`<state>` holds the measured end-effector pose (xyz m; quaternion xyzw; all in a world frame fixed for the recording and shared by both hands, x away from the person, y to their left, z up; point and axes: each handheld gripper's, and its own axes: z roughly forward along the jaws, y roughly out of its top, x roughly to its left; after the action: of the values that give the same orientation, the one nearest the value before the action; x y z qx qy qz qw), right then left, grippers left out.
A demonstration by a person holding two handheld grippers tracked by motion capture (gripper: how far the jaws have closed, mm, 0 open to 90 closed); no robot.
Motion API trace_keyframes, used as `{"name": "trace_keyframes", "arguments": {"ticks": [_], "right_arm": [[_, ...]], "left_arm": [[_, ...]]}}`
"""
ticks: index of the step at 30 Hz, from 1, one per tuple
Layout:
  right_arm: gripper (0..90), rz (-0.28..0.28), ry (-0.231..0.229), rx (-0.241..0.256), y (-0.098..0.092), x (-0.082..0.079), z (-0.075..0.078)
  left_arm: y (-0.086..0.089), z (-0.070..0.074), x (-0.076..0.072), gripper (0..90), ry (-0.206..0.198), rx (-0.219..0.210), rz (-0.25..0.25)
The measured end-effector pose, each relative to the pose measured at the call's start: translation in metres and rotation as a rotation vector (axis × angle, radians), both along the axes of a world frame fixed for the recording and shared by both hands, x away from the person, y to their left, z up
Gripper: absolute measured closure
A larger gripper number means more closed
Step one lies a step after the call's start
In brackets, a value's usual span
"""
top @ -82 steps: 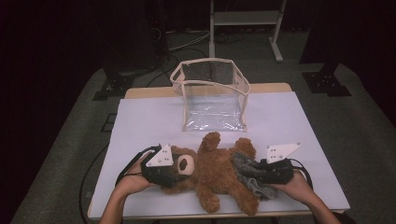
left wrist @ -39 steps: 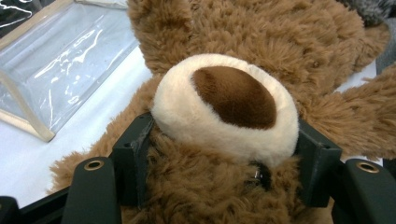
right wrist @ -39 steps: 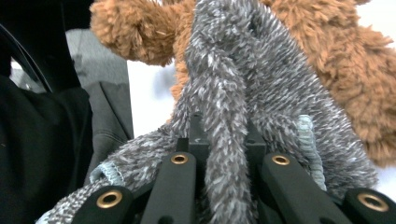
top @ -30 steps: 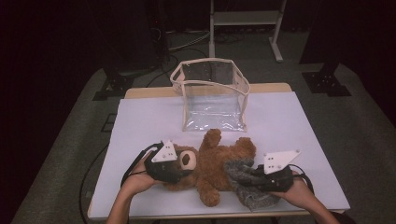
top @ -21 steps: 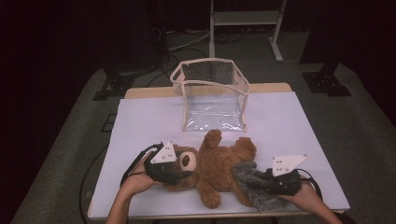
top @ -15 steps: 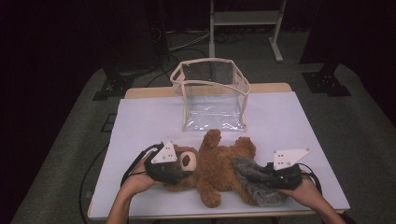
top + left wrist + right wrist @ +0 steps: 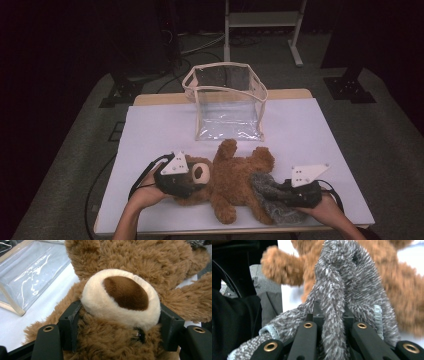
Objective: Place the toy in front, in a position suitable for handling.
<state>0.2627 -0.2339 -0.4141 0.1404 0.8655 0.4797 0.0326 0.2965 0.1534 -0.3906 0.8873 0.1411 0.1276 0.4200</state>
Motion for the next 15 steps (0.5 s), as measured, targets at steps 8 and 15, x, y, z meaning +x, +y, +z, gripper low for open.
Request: {"name": "trace_keyframes", "arguments": {"ticks": [8, 15], "right_arm": [[79.6, -0.019, 0.01, 0.017, -0.016, -0.004, 0.004], [79.5, -0.007, -0.056, 0.033, 0.011, 0.023, 0.031]], "left_arm": [[0.0, -0.001, 0.001, 31.7, -0.013, 0.0, -0.013], [0.0, -0.001, -0.001, 31.4, -0.025, 0.007, -0.025]]}}
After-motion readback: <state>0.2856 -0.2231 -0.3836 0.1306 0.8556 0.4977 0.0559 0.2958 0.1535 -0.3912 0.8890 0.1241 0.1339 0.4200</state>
